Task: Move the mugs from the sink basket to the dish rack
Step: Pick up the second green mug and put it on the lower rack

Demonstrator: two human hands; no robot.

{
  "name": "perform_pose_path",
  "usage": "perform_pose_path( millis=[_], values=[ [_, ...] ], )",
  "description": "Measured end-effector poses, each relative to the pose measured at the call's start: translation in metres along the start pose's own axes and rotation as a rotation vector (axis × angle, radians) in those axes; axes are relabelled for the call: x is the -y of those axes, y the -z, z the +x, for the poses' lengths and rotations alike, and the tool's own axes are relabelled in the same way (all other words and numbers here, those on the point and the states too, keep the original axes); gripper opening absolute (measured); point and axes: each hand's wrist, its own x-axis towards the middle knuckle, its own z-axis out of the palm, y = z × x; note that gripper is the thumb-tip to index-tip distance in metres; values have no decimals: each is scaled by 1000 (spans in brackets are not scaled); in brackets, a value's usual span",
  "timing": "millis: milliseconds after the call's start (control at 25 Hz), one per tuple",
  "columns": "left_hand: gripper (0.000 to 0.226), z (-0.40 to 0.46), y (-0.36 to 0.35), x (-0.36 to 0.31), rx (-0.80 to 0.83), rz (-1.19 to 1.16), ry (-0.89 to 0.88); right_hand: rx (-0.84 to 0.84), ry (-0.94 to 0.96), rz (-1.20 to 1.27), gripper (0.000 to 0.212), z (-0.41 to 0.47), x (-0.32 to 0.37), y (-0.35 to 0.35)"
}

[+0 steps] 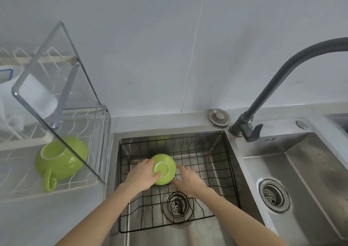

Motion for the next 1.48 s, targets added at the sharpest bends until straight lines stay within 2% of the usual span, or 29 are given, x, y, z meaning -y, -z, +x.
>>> perform_pose_path(
  millis=[160,440,720,840,1120,1240,1400,1480],
  values=[
    [54,24,-14,4,16,-13,35,57,-107,150,56,24,-8,-10],
    [57,57,-33,20,44,-206,138,97,-279,487,58,60,-11,-30],
    [55,63,-34,23,21,-356,167,68,-297,664,53,60,-13,-35],
    [55,56,-30,23,-24,-367,177,38,-314,735,58,56,-13,-35],
    [58,15,-10,13,-46,-407,76,-47,-251,759,55,18,-2,-12],
    [59,-16,0,7,-40,-460,-23,-101,-218,784,66,-3,6,-4],
    [73,-53,11,5,-42,-439,-119,-150,-162,751,48,-34,20,5],
    [82,-70,15,6,-77,-410,-128,-177,-124,741,50,-48,30,8]
  ],
)
